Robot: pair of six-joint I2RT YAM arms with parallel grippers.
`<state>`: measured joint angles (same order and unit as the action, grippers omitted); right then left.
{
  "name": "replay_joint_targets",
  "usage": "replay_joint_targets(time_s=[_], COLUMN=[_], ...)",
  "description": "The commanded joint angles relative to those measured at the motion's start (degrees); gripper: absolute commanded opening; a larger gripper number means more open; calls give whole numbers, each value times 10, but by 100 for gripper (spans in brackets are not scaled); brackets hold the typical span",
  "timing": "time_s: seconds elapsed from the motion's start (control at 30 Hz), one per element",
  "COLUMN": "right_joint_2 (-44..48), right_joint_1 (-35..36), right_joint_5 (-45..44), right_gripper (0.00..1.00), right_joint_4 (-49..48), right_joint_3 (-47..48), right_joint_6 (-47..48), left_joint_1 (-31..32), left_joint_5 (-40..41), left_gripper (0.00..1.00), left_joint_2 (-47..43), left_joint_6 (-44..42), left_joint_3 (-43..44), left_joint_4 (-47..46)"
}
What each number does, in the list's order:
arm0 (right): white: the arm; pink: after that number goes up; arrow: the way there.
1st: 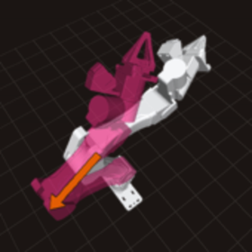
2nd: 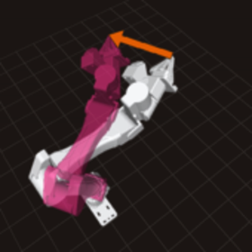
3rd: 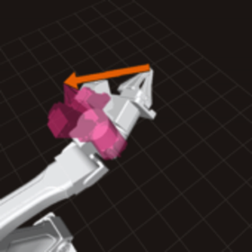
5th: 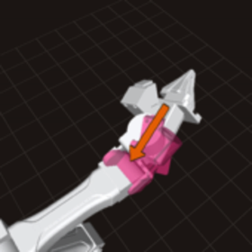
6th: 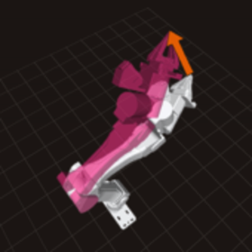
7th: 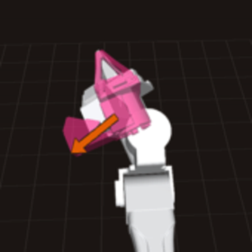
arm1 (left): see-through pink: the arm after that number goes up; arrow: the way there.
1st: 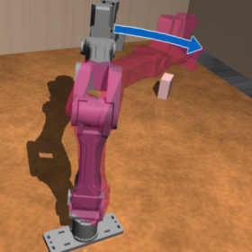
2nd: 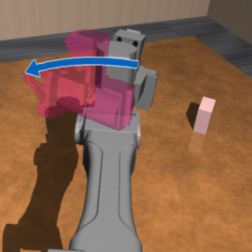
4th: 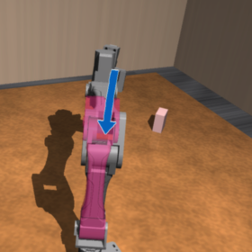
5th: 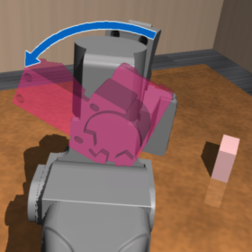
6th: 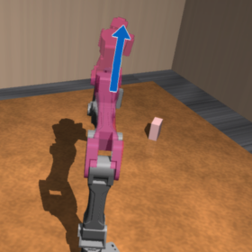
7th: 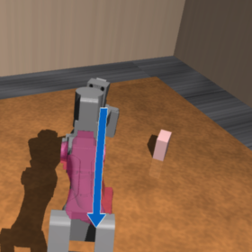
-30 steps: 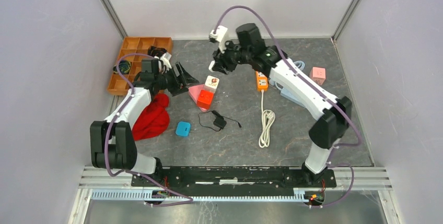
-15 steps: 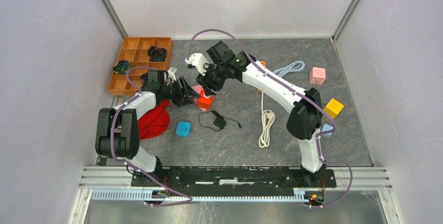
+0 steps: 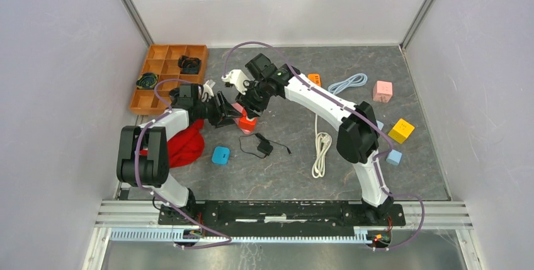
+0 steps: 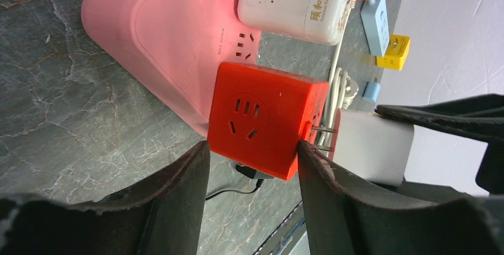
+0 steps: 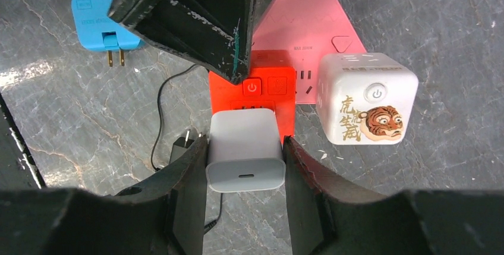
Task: Insert the plug
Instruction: Insert the plug into the socket.
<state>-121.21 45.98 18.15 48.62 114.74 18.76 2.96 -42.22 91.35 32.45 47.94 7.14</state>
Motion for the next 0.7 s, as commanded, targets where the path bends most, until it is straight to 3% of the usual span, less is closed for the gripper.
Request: replay_joint_targets(time_s=[0.0,0.27,0.67], right_joint_2=[-15,-33,-34], right_joint_1=[-1,-1,-1], right_joint_5=[4,-20,-14], right_gripper=[19,19,20], right_joint_4=[-8,3,-70], right_joint_3=[30,39,20], right_joint_6=[11,15,-22], left_joint_1=[-1,-1,-1], left_joint_5=[16,18,13], left_gripper=[62,61,60], left_joint_2=[15,20,29], left_joint_6=[-40,-44,-44], left_joint_3=[14,15,15], left_joint_4=[-2,4,4])
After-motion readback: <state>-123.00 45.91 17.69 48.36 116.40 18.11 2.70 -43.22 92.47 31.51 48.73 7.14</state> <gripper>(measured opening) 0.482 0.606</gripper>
